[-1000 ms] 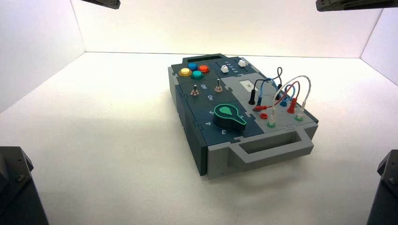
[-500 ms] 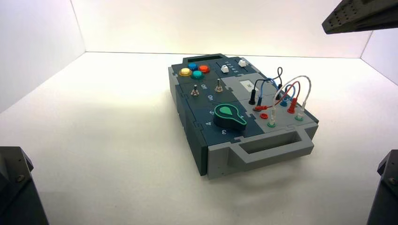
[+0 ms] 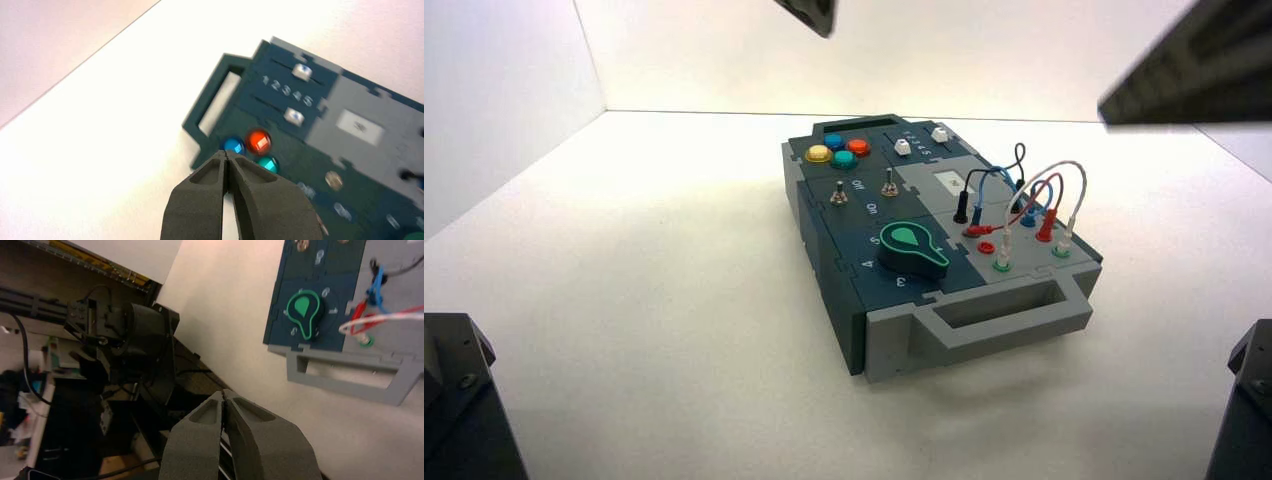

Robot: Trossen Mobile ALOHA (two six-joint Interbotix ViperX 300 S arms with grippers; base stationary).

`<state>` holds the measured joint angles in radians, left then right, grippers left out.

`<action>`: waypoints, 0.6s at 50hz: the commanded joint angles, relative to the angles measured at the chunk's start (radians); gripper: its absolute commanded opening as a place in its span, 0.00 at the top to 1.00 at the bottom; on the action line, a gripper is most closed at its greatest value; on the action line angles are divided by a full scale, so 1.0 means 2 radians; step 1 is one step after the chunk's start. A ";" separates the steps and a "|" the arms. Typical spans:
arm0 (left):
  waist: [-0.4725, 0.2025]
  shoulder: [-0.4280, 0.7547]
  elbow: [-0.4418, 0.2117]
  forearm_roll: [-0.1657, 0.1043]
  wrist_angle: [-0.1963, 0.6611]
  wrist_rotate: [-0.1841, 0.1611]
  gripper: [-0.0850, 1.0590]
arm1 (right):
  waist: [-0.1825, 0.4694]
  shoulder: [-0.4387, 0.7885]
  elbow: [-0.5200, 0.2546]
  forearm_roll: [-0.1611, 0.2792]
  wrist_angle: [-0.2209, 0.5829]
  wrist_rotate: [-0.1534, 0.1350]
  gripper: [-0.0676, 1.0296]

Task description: Insert the red wire.

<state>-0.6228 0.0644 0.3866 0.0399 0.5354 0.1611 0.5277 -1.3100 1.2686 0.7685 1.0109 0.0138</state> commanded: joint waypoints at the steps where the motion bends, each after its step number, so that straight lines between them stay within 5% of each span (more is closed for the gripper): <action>1: -0.002 0.028 -0.054 0.000 0.001 0.006 0.95 | 0.002 0.005 0.003 0.006 0.002 0.002 0.96; 11: -0.002 0.072 -0.111 -0.001 0.008 0.009 0.95 | 0.002 0.029 -0.007 -0.017 0.011 -0.001 0.96; 19: -0.002 0.101 -0.149 -0.001 0.018 0.013 0.95 | 0.001 0.089 -0.045 -0.064 0.032 -0.002 0.96; 30: -0.002 0.133 -0.178 -0.001 0.021 0.015 0.95 | 0.015 0.200 -0.098 -0.082 0.044 -0.027 0.96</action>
<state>-0.6228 0.3359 0.0736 0.0383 0.5798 0.1825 0.5292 -0.9940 1.1336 0.6075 1.0999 -0.0245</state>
